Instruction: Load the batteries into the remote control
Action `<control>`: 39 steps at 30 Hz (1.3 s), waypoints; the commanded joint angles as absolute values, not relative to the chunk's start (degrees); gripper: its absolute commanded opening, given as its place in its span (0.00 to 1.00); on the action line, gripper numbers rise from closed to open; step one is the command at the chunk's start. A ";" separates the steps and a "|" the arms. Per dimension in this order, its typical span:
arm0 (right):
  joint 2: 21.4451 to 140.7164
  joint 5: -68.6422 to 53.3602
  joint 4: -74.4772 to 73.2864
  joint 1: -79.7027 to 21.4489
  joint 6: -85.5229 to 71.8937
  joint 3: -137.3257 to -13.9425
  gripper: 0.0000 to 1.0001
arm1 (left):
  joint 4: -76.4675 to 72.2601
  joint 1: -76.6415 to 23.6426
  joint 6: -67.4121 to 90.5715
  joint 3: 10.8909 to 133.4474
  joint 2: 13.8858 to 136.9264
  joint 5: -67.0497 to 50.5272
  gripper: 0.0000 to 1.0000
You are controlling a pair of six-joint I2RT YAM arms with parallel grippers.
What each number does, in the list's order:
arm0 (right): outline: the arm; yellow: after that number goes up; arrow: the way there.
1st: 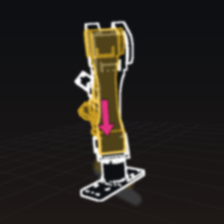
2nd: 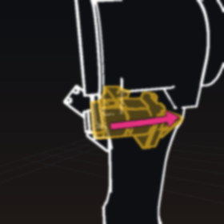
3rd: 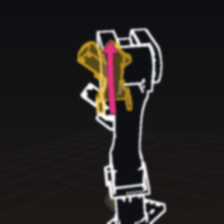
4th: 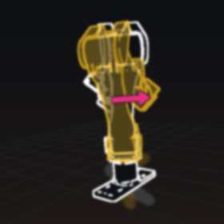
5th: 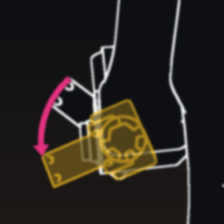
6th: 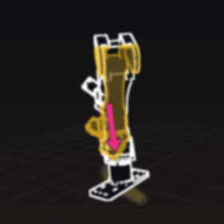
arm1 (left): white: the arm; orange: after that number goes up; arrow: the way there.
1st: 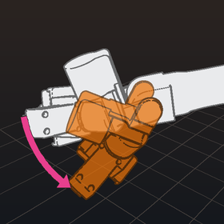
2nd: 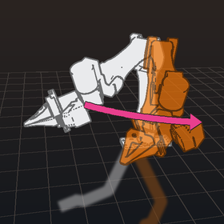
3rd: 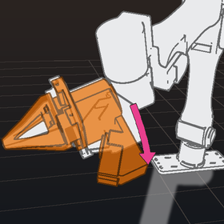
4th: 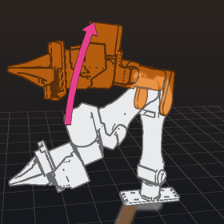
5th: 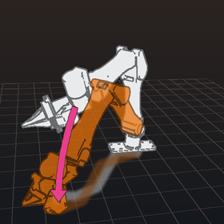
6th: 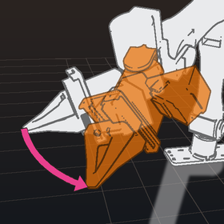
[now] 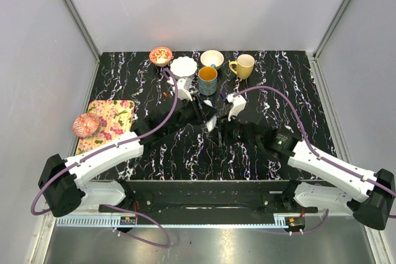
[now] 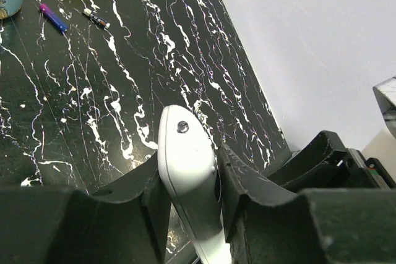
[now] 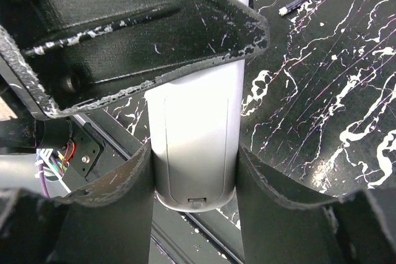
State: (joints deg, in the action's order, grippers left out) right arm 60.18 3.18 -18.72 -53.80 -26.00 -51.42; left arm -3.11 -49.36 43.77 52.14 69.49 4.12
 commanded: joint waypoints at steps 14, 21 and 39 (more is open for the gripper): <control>54.06 9.32 -22.58 -54.23 -27.86 -56.60 1.00 | -14.04 -47.21 44.47 43.78 61.09 6.94 0.00; 51.86 7.30 -18.83 -54.23 -31.19 -54.06 1.00 | -29.16 -42.19 48.16 31.04 51.34 7.29 0.00; 54.31 1.31 14.49 -54.14 -54.05 -36.65 0.81 | -45.27 -39.64 52.38 18.81 49.39 9.75 0.00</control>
